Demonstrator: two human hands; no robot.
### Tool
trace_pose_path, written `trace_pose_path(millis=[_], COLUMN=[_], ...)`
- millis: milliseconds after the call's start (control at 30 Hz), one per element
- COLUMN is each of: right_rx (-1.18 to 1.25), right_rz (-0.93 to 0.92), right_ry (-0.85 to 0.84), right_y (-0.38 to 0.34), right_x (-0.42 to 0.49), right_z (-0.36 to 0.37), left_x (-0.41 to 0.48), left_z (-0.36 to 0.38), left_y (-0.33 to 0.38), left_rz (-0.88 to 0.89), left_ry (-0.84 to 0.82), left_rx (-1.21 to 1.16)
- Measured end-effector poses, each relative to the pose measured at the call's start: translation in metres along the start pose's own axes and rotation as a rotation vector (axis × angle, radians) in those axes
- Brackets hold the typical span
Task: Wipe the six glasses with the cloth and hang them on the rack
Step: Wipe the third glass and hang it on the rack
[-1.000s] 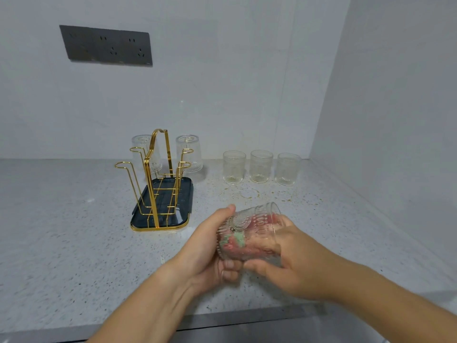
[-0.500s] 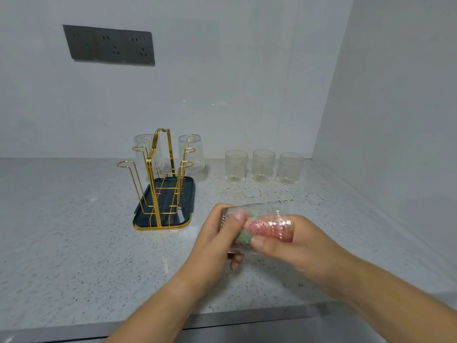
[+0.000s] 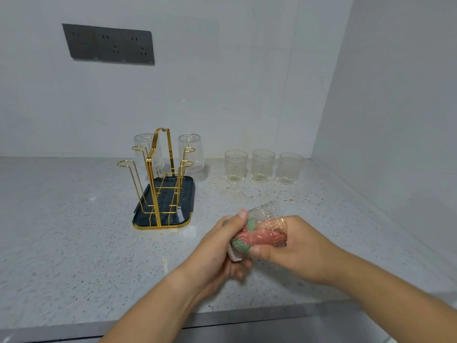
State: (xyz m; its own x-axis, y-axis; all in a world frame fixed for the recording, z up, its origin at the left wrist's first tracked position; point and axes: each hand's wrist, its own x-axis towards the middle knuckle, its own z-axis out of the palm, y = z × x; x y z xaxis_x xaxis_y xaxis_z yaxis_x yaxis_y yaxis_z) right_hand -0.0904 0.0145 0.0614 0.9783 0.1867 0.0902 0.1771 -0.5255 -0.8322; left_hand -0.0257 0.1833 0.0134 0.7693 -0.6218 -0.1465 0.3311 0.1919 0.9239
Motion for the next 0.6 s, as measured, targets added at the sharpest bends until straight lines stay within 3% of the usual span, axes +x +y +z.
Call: trace_pose_path(millis=[100,267,600], right_rx=[0.174,0.382,0.321], right_rz=[0.097,0.12,-0.098], right_ry=[0.06,0.369,0.506], right_y=[-0.006,-0.011,0.004], right_x=[-0.002,-0.004,-0.011], right_z=[0.001,-0.001,0.006], left_x=[0.003,0.005,0.004], left_z=[-0.002,-0.008,-0.001], left_y=[-0.002,0.003,0.001], left_rz=[0.035,0.08,0.093], left_ry=[0.094,0.175,0.189], left_rx=[-0.032,-0.046,-0.107])
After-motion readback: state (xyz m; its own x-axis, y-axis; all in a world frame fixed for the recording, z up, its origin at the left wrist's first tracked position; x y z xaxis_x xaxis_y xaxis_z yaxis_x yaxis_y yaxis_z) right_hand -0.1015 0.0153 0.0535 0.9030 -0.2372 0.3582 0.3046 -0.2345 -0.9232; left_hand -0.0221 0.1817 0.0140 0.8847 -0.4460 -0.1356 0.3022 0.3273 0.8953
